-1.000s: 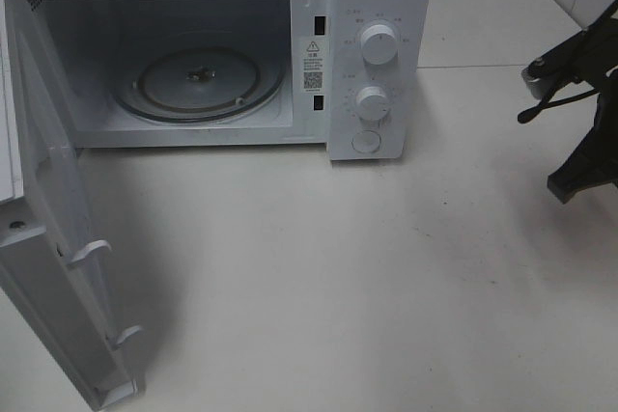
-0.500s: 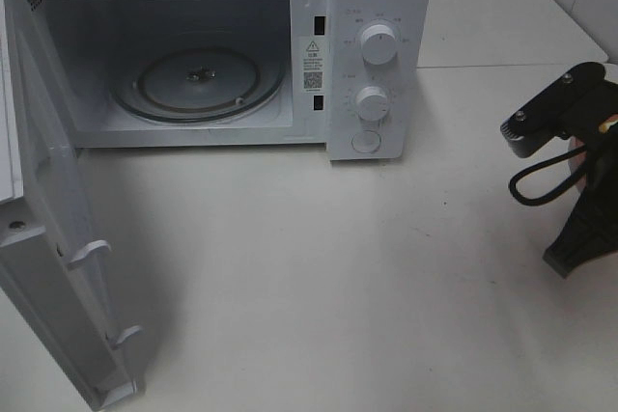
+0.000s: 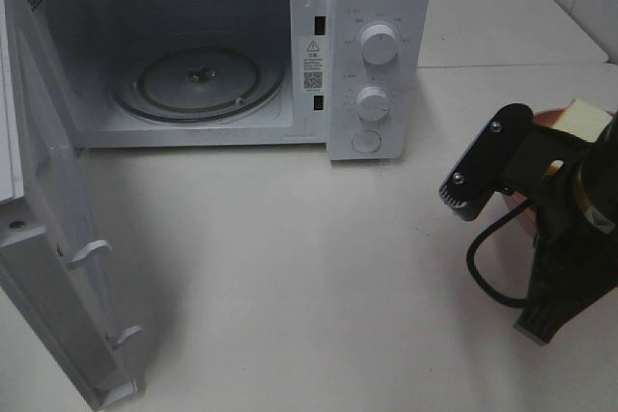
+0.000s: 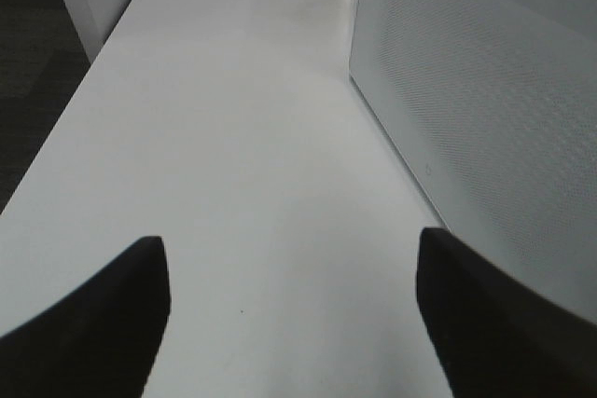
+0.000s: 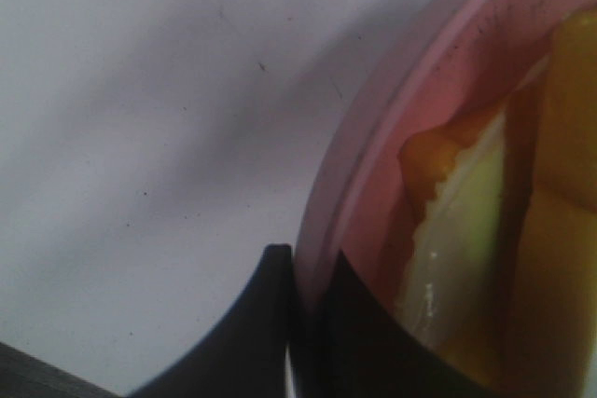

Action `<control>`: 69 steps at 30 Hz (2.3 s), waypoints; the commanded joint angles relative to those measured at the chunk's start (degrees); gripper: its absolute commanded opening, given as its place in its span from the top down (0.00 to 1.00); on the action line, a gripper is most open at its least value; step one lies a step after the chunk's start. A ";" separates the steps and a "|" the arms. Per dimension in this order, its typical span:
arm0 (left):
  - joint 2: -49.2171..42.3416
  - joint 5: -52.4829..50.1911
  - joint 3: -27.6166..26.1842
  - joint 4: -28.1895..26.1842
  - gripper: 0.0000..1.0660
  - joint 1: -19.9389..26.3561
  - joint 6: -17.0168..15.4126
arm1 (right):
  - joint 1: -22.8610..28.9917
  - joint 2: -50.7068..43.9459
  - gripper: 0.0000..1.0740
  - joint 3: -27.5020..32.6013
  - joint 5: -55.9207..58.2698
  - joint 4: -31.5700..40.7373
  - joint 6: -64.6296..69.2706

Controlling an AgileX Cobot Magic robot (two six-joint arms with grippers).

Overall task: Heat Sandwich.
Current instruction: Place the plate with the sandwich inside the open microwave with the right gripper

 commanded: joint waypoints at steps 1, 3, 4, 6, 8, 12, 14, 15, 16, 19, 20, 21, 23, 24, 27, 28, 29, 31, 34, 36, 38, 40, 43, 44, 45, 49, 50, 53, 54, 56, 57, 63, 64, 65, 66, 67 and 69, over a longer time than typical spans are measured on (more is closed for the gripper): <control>-0.23 -0.74 0.17 0.00 0.33 -0.40 0.06 | 2.52 -0.69 1.00 -0.06 0.23 -3.38 -2.69; -0.23 -0.74 0.17 0.00 0.33 -0.40 0.06 | 3.21 -0.69 1.00 -0.06 0.06 -3.61 -3.95; -0.23 -0.74 0.17 0.00 0.33 -0.40 0.06 | 4.18 -0.69 1.00 -0.06 -0.69 -3.55 -6.70; -0.23 -0.74 0.17 0.00 0.33 -0.40 0.06 | 4.58 -0.69 1.00 -0.06 -0.97 -3.50 -8.25; -0.23 -0.74 0.17 0.00 0.33 -0.40 0.06 | 5.27 -0.69 1.00 -0.06 -1.49 -3.50 -11.29; -0.23 -0.74 0.17 0.00 0.33 -0.40 0.06 | 6.88 -0.63 1.00 -0.06 -3.21 -3.15 -15.81; -0.23 -0.74 0.17 0.00 0.33 -0.40 0.06 | 8.77 -0.40 1.00 -0.06 -5.04 -3.21 -21.43; -0.23 -0.74 0.17 0.00 0.33 -0.40 0.06 | 8.77 -0.40 1.00 -0.06 -5.04 -3.21 -21.43; -0.23 -0.74 0.17 0.00 0.33 -0.40 0.06 | 9.34 -0.29 1.00 -0.06 -5.61 -3.15 -23.43; -0.23 -0.74 0.17 0.00 0.33 -0.40 0.06 | 10.43 0.17 1.00 -0.06 -8.14 -2.18 -30.25; -0.23 -0.74 0.17 0.00 0.33 -0.40 0.06 | 10.43 0.17 1.00 -0.06 -8.14 -2.18 -30.25; -0.23 -0.74 0.17 0.00 0.33 -0.40 0.06 | 10.43 0.29 1.00 -0.06 -8.88 -1.60 -32.26; -0.23 -0.74 0.17 0.00 0.33 -0.40 0.06 | 10.43 0.46 1.00 -0.06 -11.06 -1.09 -38.62; -0.23 -0.74 0.17 0.00 0.33 -0.40 0.06 | 10.43 0.46 1.00 -0.06 -11.06 -1.09 -38.62; -0.23 -0.74 0.17 0.00 0.33 -0.40 0.06 | 10.43 0.46 1.00 -0.06 -14.84 -1.09 -45.32; -0.23 -0.74 0.17 0.00 0.33 -0.40 0.06 | 10.43 0.46 1.00 -0.06 -15.81 -1.03 -46.70; -0.23 -0.74 0.17 0.00 0.33 -0.40 0.06 | 10.43 0.46 1.00 -0.06 -15.81 -1.03 -46.70; -0.23 -0.74 0.17 0.00 0.33 -0.40 0.06 | 10.43 0.46 1.00 -0.06 -18.16 -0.23 -50.13; -0.23 -0.74 0.17 0.00 0.33 -0.40 0.06 | 10.43 0.46 1.00 -0.06 -19.08 -0.06 -52.14; -0.23 -0.74 0.17 0.00 0.33 -0.40 0.06 | 10.43 0.46 1.00 -0.06 -18.96 -0.06 -53.51; -0.23 -0.74 0.17 0.00 0.33 -0.40 0.06 | 10.43 0.46 1.00 -0.06 -18.79 -0.06 -53.57; -0.23 -0.74 0.17 0.00 0.33 -0.40 0.06 | 10.43 0.46 1.00 -0.06 -18.74 -0.06 -54.09; -0.23 -0.74 0.17 0.00 0.33 -0.40 0.06 | 10.43 0.46 1.00 -0.06 -18.96 0.23 -56.04; -0.23 -0.74 0.17 0.00 0.33 -0.40 0.06 | 10.43 0.46 1.00 -0.06 -19.65 1.66 -59.01; -0.23 -0.74 0.17 0.00 0.33 -0.40 0.06 | 10.43 0.46 1.00 -0.06 -20.23 2.52 -60.73; -0.23 -0.74 0.17 0.00 0.33 -0.40 0.06 | 10.43 0.69 1.00 -0.06 -21.60 5.21 -66.35; -0.23 -0.74 0.17 0.00 0.33 -0.40 0.06 | 10.43 0.97 1.00 -0.06 -21.60 5.56 -66.81; -0.23 -0.74 0.17 0.00 0.33 -0.40 0.06 | 10.43 1.83 1.00 -0.06 -21.37 6.02 -66.86; -0.23 -0.74 0.17 0.00 0.33 -0.40 0.06 | 10.43 2.92 1.00 -0.06 -21.37 6.02 -66.86; -0.23 -0.74 0.17 0.00 0.33 -0.40 0.06 | 10.43 4.24 1.00 -0.69 -21.37 6.02 -66.75; -0.23 -0.74 0.17 0.00 0.33 -0.40 0.06 | 10.43 4.24 1.00 -0.69 -21.37 6.02 -66.75; -0.23 -0.74 0.17 0.00 0.33 -0.40 0.06 | 10.43 8.77 1.00 -6.42 -21.66 5.96 -66.23; -0.23 -0.74 0.17 0.00 0.33 -0.40 0.06 | 10.43 9.51 1.00 -7.22 -21.66 5.96 -66.23; -0.23 -0.74 0.17 0.00 0.33 -0.40 0.06 | 10.43 10.43 1.00 -8.25 -21.72 5.90 -66.23; -0.23 -0.74 0.17 0.00 0.33 -0.40 0.06 | 10.43 12.38 1.00 -10.43 -21.94 5.79 -66.23; -0.23 -0.74 0.17 0.00 0.33 -0.40 0.06 | 10.43 12.38 1.00 -10.43 -21.94 5.79 -66.23; -0.23 -0.74 0.17 0.00 0.33 -0.40 0.06 | 10.43 14.21 1.00 -12.49 -22.06 5.79 -66.23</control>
